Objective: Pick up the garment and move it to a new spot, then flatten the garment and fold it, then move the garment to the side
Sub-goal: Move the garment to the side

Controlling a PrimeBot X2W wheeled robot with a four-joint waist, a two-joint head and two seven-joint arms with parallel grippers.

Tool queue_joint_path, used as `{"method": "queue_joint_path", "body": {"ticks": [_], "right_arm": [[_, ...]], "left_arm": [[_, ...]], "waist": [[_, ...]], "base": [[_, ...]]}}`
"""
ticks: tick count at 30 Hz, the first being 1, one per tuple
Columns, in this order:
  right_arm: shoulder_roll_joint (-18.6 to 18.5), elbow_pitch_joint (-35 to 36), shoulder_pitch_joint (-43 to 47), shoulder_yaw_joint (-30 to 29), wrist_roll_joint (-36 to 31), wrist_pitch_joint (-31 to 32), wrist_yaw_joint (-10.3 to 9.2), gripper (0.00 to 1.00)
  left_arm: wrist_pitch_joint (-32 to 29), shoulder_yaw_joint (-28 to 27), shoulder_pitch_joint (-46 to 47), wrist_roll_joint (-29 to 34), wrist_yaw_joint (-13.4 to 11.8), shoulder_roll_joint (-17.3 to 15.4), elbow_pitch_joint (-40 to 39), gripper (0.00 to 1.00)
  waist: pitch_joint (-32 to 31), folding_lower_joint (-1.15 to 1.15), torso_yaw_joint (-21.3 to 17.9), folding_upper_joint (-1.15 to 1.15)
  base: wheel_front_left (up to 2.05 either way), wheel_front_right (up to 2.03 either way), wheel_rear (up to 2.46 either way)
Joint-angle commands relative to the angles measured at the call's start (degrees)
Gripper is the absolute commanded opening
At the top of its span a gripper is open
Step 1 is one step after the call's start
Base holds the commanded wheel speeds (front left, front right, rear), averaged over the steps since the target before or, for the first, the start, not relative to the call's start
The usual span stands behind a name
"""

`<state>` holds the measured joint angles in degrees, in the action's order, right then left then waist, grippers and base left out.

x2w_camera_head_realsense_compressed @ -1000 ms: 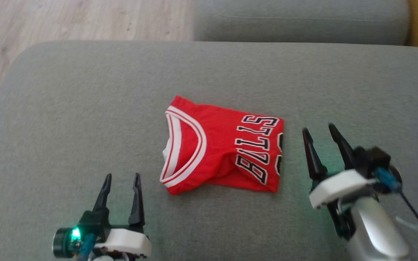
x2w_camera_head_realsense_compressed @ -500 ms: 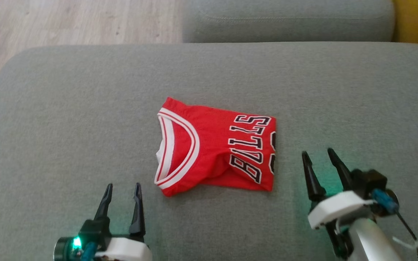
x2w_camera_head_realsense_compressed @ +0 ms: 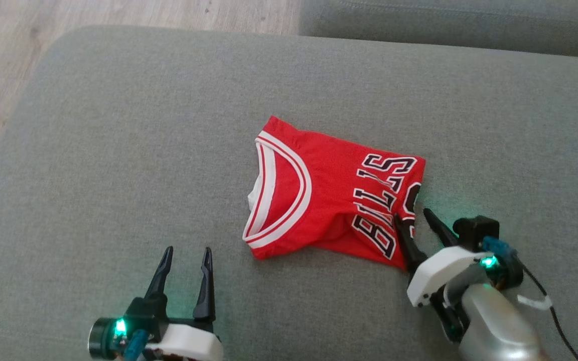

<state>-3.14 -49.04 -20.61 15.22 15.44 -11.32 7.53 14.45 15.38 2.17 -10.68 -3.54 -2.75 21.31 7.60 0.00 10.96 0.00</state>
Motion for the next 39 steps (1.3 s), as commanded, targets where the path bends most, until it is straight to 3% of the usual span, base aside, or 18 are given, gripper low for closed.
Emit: {"method": "queue_joint_path", "body": {"ticks": [1,2,6,12,13,20,26,32,39], "right_arm": [[0.3,-0.4,-1.9,1.7,0.4,0.5,-0.04,0.24],[0.3,-2.4,-2.5,1.8,0.8,0.1,-0.04,0.00],[0.3,-4.0,-3.3,0.8,1.6,-2.4,-0.04,0.00],[0.3,-2.7,-2.6,0.9,2.4,-3.6,-0.04,0.00],[0.3,-2.7,-2.6,0.9,2.4,-3.6,-0.04,0.00],[0.3,3.1,0.1,4.7,5.3,-3.7,-0.04,0.00],[0.3,6.2,2.2,7.7,7.8,-3.7,-0.04,0.00],[0.3,7.9,2.8,6.9,7.8,-3.7,-0.04,0.00],[-0.5,9.1,-3.0,3.6,2.2,-3.7,-0.04,0.00]], "left_arm": [[0.5,-1.2,2.3,-0.2,-0.4,-0.1,-1.7,1.00],[0.5,-1.2,2.4,-0.2,-0.5,-0.1,-1.7,1.00],[0.5,-1.8,2.6,0.4,-0.3,-0.1,-1.8,1.00],[0.5,-2.2,3.1,1.1,0.7,-0.1,-1.8,1.00],[0.5,-2.2,3.1,1.1,0.7,-0.1,-1.8,1.00],[0.5,-1.0,4.3,1.3,1.8,-0.1,-1.6,1.00],[0.5,0.9,5.5,1.4,2.7,-0.1,-1.4,1.00],[0.5,2.8,6.2,1.4,3.2,-0.1,-0.8,1.00],[0.5,4.4,6.4,1.0,3.1,-0.1,-0.1,1.00]], "waist": [[0.5,0.00,0.4,0.00],[0.7,0.00,0.0,0.00],[0.6,0.00,-3.2,0.00],[-0.1,0.00,-12.7,0.00],[-0.1,0.00,-12.7,0.00],[-0.2,0.00,-26.6,0.00],[0.5,0.00,-35.2,0.00],[1.4,0.00,-37.9,0.00],[3.3,0.00,-35.2,0.00]], "base": [[0.00,0.00,0.00],[0.00,0.00,0.00],[0.00,0.00,0.00],[0.00,0.00,0.00],[0.00,0.00,0.00],[0.00,0.00,0.00],[0.00,0.00,0.00],[0.00,0.00,0.00],[0.00,0.00,0.00]]}}
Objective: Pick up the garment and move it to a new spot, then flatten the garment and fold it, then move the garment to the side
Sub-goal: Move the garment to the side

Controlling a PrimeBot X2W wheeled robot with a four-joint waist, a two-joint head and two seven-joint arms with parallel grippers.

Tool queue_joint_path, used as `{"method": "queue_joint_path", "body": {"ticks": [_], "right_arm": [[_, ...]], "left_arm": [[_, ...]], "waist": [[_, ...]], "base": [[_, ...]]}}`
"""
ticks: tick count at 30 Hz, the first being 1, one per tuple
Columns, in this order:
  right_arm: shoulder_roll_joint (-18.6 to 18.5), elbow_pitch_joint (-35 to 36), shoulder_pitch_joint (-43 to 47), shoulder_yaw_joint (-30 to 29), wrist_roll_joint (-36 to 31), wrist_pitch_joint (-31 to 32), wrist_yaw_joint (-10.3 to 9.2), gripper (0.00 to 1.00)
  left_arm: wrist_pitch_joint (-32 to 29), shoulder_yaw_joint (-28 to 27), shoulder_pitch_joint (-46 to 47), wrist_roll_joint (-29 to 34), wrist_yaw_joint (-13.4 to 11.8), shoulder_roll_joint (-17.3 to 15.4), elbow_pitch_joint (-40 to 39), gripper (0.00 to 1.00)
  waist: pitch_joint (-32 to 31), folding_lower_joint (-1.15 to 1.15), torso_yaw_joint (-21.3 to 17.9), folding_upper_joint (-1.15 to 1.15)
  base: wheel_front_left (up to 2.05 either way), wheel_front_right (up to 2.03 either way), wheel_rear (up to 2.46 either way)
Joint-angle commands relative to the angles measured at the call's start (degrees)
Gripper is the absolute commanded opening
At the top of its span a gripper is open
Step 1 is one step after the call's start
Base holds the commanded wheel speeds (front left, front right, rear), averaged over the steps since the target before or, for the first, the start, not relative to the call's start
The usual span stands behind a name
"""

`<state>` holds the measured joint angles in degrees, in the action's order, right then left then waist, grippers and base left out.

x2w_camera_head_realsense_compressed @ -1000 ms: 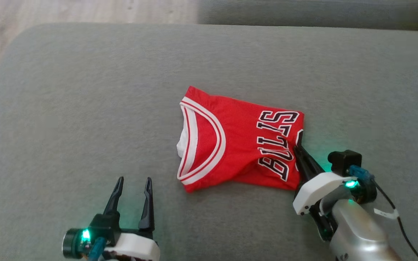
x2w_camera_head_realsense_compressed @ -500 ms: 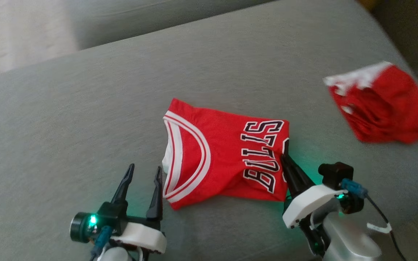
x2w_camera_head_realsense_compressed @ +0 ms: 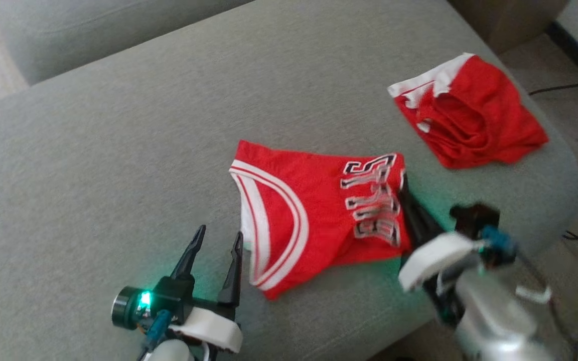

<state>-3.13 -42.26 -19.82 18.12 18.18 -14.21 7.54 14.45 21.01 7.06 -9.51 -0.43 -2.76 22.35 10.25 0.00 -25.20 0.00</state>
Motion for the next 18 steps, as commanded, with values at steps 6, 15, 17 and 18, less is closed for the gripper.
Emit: {"method": "queue_joint_path", "body": {"ticks": [6,15,17,18], "right_arm": [[-6.9,-0.8,-14.5,-3.5,-6.0,-0.4,-0.05,0.00],[-19.6,-11.9,-24.6,-15.6,-16.5,2.4,-0.05,0.20],[-20.9,-14.0,-25.6,-19.2,-19.1,2.3,-0.05,1.00],[-20.9,-14.3,-26.0,-21.0,-20.2,1.7,-0.05,1.00]], "left_arm": [[0.5,-1.9,1.0,0.2,-0.2,-0.1,-0.5,1.00],[0.5,-2.8,2.1,0.8,-0.2,-0.1,-0.7,1.00],[0.5,-3.2,2.4,0.8,-0.5,-0.1,-0.8,1.00],[0.5,-3.6,2.5,0.8,-0.7,-0.1,-1.0,1.00]], "waist": [[2.1,0.00,3.9,0.00],[3.7,0.00,7.0,0.00],[3.9,0.00,7.3,0.00],[4.0,0.00,7.4,0.00]], "base": [[0.00,0.00,0.00],[0.00,0.00,0.00],[0.00,0.00,0.00],[0.00,0.00,0.00]]}}
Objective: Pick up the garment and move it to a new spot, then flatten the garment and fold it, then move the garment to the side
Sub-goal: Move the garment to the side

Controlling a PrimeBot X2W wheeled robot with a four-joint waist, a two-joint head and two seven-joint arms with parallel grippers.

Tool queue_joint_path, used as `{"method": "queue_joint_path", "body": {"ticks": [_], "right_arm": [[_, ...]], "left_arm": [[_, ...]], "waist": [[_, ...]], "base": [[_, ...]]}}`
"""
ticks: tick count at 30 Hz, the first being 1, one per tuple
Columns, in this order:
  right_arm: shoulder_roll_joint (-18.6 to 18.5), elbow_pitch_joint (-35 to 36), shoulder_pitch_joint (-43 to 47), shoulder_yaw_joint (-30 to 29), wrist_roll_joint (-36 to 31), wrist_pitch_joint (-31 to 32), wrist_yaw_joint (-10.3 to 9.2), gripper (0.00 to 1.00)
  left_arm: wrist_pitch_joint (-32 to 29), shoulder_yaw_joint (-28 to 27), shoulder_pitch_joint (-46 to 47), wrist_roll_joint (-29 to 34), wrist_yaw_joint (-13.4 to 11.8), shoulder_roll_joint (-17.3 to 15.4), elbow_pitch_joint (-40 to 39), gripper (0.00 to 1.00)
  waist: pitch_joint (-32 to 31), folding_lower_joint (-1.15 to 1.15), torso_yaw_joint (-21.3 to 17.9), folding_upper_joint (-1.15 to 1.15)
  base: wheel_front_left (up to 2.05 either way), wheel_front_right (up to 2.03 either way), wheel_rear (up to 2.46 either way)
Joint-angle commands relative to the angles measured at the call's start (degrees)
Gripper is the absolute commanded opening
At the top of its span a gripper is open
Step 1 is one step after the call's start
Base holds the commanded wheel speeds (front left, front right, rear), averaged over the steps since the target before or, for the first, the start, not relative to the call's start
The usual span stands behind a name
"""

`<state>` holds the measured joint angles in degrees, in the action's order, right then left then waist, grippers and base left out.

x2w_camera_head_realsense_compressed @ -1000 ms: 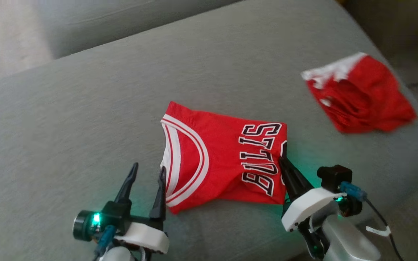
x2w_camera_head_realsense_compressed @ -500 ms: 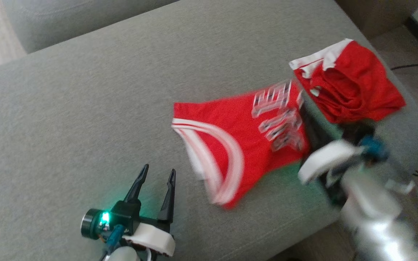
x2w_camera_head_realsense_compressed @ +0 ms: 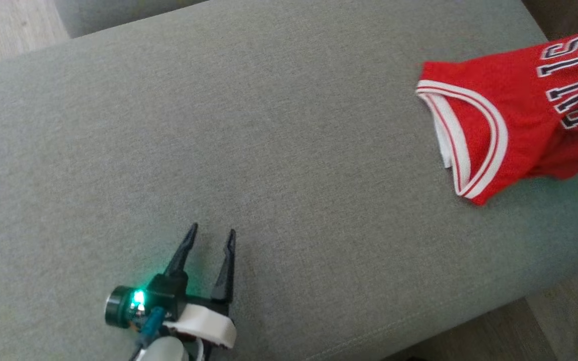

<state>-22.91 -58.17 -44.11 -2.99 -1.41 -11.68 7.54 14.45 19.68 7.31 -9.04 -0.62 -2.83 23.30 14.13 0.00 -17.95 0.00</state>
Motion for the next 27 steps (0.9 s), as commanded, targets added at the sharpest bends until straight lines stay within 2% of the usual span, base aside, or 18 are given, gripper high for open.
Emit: {"method": "queue_joint_path", "body": {"ticks": [1,3,4,5,8,14,19,23,27], "right_arm": [[-1.1,1.6,-1.7,0.1,-0.6,-0.8,-0.05,1.00],[0.4,1.7,-2.1,-2.7,-2.2,-1.9,-0.05,1.00],[3.0,2.5,-1.8,-3.6,-3.6,-2.7,-0.05,1.00],[3.0,2.5,-1.8,-3.6,-3.6,-2.7,-0.05,1.00],[7.4,4.9,-0.9,-3.5,-3.6,-3.2,-0.05,1.00],[15.1,17.5,6.6,0.4,0.6,-3.3,-0.05,1.00],[18.4,24.0,14.3,1.4,3.8,-3.3,-0.05,1.00],[19.6,24.9,19.4,1.1,4.3,-3.3,-0.05,1.00],[20.0,24.4,22.7,1.9,4.4,-3.3,-0.05,1.00]], "left_arm": [[0.5,-2.3,2.3,0.3,-0.5,0.0,-1.9,1.00],[0.5,-3.3,2.5,0.4,-0.9,0.0,-2.1,1.00],[0.5,-4.3,2.5,0.7,-1.1,0.0,-2.2,1.00],[0.5,-4.3,2.5,0.7,-1.1,0.0,-2.2,1.00],[0.5,-5.6,2.4,1.0,-1.2,0.0,-2.3,1.00],[0.5,-8.1,2.1,-0.2,-2.4,0.0,-3.6,1.00],[0.5,-9.5,1.3,-0.5,-3.2,0.0,-4.2,1.00],[0.5,-10.3,0.7,-0.7,-3.1,0.0,-3.7,1.00],[0.5,-11.2,0.3,-0.7,-3.0,0.0,-3.1,1.00]], "waist": [[0.2,0.00,0.2,0.00],[0.2,0.00,0.4,0.00],[0.1,0.00,0.5,0.00],[0.1,0.00,0.5,0.00],[-0.5,0.00,1.2,0.00],[-2.3,0.00,5.4,0.00],[-4.0,0.00,11.1,0.00],[-5.2,0.00,15.2,0.00],[-6.3,0.00,17.5,0.00]], "base": [[0.00,0.00,0.00],[0.00,0.00,0.00],[0.00,0.00,0.00],[0.00,0.00,0.00],[0.00,0.00,0.00],[0.00,0.00,0.00],[0.00,0.00,0.00],[0.00,0.00,0.00],[0.00,0.00,0.00]]}}
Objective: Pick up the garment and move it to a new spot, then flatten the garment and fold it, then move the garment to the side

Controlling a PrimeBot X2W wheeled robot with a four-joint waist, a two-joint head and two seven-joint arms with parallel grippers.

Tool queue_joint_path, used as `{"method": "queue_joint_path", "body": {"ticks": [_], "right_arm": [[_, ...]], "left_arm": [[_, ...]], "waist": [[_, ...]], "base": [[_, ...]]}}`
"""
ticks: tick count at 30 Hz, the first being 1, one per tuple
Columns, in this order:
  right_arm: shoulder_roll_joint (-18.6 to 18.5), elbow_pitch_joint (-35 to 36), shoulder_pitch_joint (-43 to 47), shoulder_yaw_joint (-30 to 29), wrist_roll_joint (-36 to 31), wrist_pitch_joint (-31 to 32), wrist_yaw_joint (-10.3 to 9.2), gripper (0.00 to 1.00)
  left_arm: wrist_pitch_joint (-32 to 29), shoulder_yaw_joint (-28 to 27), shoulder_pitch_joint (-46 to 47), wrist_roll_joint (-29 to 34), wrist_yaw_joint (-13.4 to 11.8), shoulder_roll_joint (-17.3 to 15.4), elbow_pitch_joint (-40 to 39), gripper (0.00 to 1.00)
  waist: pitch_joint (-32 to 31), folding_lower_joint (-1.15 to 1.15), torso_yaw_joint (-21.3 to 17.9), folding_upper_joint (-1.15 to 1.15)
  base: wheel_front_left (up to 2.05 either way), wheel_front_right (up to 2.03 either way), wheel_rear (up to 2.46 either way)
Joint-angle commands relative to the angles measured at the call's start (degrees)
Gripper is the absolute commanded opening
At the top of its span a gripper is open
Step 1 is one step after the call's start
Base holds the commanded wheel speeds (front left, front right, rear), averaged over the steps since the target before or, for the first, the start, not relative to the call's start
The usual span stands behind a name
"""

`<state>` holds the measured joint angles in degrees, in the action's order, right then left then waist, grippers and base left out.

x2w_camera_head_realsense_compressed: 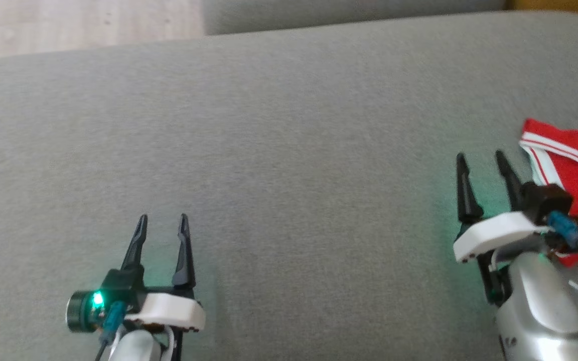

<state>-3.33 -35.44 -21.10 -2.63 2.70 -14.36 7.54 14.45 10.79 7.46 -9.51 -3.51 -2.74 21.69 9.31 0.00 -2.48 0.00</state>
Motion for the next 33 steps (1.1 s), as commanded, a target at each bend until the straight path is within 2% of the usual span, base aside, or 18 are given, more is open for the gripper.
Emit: {"method": "queue_joint_path", "body": {"ticks": [1,4,11,22,23,28,33], "right_arm": [[0.4,1.6,0.3,2.0,0.8,-0.6,-0.05,1.00],[0.4,1.5,2.1,3.1,2.1,-0.6,-0.05,1.00],[0.4,1.3,5.5,4.8,4.0,-0.6,-0.05,1.00],[0.5,2.5,7.3,6.0,5.3,-0.6,-0.05,1.00],[0.3,0.6,7.9,4.5,5.0,0.0,0.00,0.00],[0.6,-3.0,10.0,4.4,5.2,0.3,0.00,0.00],[0.6,-2.3,10.0,3.9,8.5,1.4,0.00,0.00]], "left_arm": [[0.5,-2.7,0.1,-0.4,-0.1,-0.1,-1.5,1.00],[0.5,-3.5,-0.3,-0.3,-0.1,-0.1,-1.6,1.00],[0.5,-5.4,-2.7,-3.0,1.8,-0.1,-1.3,1.00],[0.5,-5.6,-4.5,-4.6,2.9,-0.1,-1.3,1.00],[0.0,-3.5,-5.6,-4.2,2.6,0.1,0.3,0.00],[-0.3,-3.4,-6.7,-4.4,2.7,0.1,4.1,0.00],[-1.2,-4.0,-6.4,-7.5,3.1,0.1,3.8,0.00]], "waist": [[-1.8,0.00,2.4,0.00],[-2.6,0.00,2.9,0.00],[-5.1,0.00,2.2,0.00],[-6.6,0.00,1.6,0.00],[-6.6,0.00,1.6,0.00],[-6.6,0.00,1.6,0.00],[-6.7,0.00,1.7,0.00]], "base": [[0.00,0.00,0.00],[0.00,0.00,0.00],[0.00,0.00,0.00],[0.00,0.00,0.00],[0.00,0.00,0.00],[0.00,0.00,0.00],[0.00,0.00,0.00]]}}
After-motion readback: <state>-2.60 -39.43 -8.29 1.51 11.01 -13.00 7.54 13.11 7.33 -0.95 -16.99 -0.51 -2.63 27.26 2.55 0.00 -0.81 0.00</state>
